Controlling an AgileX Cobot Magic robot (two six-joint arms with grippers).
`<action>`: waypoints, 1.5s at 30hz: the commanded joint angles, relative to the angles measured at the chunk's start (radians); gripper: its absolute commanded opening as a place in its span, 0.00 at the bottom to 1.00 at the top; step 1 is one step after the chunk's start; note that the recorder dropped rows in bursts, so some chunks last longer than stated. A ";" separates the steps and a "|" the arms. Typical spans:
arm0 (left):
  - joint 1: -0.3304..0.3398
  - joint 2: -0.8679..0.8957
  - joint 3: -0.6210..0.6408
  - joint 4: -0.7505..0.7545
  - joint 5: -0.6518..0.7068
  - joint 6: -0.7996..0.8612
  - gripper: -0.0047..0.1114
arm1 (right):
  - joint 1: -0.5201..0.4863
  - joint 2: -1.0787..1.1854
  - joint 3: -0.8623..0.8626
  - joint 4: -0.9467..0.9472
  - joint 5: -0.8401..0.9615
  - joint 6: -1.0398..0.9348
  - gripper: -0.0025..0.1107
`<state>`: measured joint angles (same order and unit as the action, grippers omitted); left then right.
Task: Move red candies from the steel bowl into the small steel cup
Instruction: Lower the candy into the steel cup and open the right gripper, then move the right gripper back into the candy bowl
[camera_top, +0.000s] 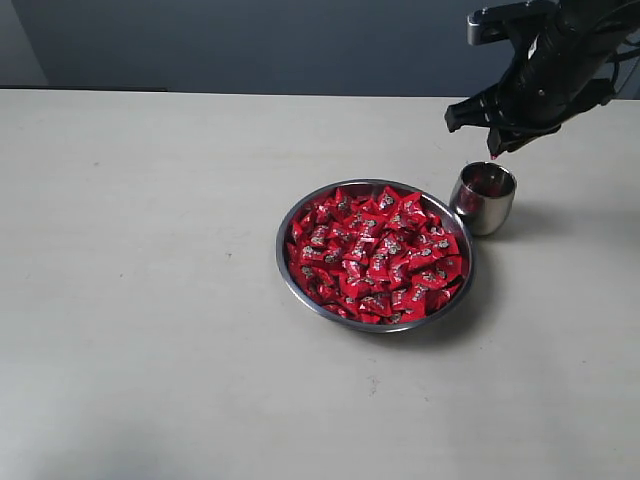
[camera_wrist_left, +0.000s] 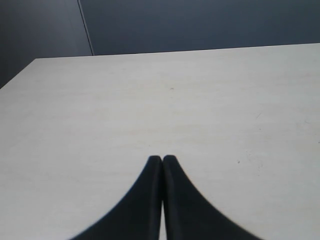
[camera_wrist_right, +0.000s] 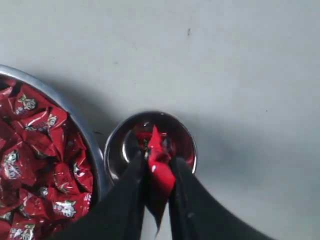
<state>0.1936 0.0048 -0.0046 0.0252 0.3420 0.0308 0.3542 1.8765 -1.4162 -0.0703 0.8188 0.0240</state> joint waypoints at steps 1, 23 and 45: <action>-0.007 -0.005 0.005 0.002 -0.008 -0.001 0.04 | -0.004 0.032 -0.006 0.004 -0.003 -0.005 0.01; -0.007 -0.005 0.005 0.002 -0.008 -0.001 0.04 | -0.004 0.045 -0.006 0.008 -0.022 -0.016 0.35; -0.007 -0.005 0.005 0.002 -0.008 -0.001 0.04 | 0.007 0.007 -0.004 0.491 0.081 -0.309 0.35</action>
<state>0.1936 0.0048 -0.0046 0.0252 0.3420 0.0308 0.3542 1.8815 -1.4178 0.3973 0.8851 -0.2585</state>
